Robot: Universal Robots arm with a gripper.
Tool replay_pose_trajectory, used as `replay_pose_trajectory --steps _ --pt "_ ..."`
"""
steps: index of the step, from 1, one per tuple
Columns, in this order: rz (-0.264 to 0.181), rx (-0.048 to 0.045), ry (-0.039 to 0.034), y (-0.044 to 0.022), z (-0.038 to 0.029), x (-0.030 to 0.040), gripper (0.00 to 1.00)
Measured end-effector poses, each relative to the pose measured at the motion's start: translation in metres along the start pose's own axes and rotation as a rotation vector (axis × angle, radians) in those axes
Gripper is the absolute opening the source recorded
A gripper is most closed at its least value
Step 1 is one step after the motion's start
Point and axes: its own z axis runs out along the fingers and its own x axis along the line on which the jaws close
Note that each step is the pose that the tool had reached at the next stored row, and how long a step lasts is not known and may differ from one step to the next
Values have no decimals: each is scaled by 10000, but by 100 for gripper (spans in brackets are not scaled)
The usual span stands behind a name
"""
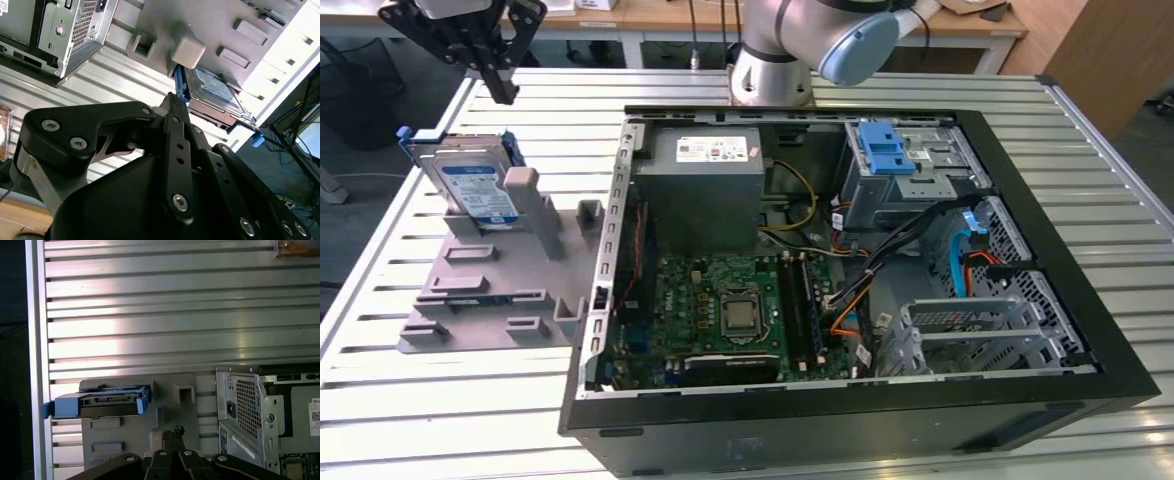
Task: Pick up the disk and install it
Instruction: 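Reach for the disk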
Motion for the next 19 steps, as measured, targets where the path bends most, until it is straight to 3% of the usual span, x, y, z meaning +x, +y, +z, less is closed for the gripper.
replay_pose_trajectory --steps 19 --pt "0 0 0 -14 1 265 11"
